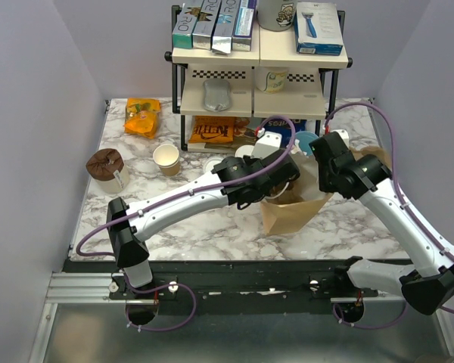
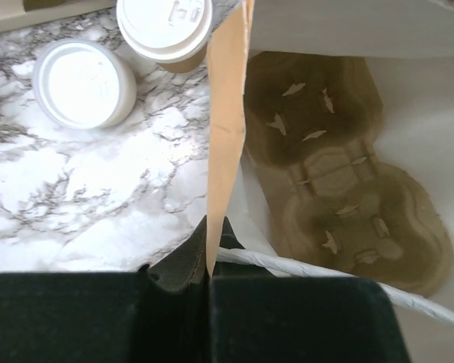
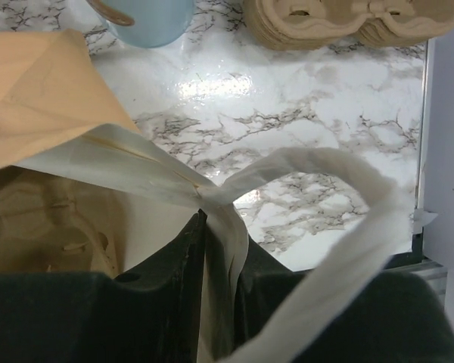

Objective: Pack the takeout coffee

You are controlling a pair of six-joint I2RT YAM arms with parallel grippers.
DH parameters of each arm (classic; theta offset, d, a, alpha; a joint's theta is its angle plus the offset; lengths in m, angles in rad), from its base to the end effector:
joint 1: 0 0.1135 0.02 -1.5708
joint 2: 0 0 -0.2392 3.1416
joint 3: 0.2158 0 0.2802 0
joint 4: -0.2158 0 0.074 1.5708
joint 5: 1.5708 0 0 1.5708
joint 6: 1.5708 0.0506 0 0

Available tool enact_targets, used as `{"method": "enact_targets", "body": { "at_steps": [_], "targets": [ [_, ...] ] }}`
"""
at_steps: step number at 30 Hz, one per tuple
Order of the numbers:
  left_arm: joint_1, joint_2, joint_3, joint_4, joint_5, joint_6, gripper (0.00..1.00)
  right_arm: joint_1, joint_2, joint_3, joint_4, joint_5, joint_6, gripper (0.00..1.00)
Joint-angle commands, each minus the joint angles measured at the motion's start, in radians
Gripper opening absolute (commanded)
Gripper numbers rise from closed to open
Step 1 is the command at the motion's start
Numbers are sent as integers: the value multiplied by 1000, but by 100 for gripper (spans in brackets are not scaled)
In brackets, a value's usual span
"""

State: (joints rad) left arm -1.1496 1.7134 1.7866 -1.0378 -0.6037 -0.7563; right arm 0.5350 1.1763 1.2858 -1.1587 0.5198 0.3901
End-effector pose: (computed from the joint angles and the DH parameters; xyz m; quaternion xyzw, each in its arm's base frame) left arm 0.1850 -0.3428 0.3351 0.0910 0.9110 -0.0679 0.3964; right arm 0.2299 0.1070 0.3216 -0.0015 0.9361 -0.1110 0.3338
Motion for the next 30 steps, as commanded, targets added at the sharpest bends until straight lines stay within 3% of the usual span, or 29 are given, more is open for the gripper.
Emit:
{"method": "enact_targets", "body": {
  "at_steps": [1, 4, 6, 9, 17, 20, 21, 22, 23, 24, 28, 30],
  "targets": [
    [-2, -12, 22, -175, -65, 104, 5, -9, 8, 32, -113, 118, -30, 21],
    [-2, 0, 36, -200, -50, 127, 7, -7, -10, 55, -110, 91, -60, 21],
    [-2, -1, 34, -150, -6, 158, 15, -7, -27, 56, -46, -44, -98, 21],
    [-4, -12, 30, -72, 104, 193, 16, -7, -67, 44, 31, -242, -158, 21],
    [-6, -60, 45, -44, 140, 206, 16, -7, -92, 67, 43, -400, -175, 21],
    [-6, -93, 1, 1, 168, 210, 20, -7, -98, 58, 54, -443, -180, 20],
    [-6, -100, -25, 25, 186, 207, 29, -7, -98, 52, 62, -446, -183, 20],
    [-4, -130, -74, 71, 208, 198, 59, -7, -110, 25, 88, -443, -203, 18],
    [-2, -138, -93, 90, 216, 196, 64, -6, -116, 15, 103, -435, -207, 17],
    [1, -146, -117, 117, 223, 186, 76, -7, -122, 7, 132, -431, -209, 17],
    [13, -213, -188, 215, 300, 170, 95, -7, -171, -54, 235, -474, -244, 13],
    [28, -250, -242, 263, 344, 167, 99, -7, -208, -100, 284, -529, -250, 12]
  ]
}}
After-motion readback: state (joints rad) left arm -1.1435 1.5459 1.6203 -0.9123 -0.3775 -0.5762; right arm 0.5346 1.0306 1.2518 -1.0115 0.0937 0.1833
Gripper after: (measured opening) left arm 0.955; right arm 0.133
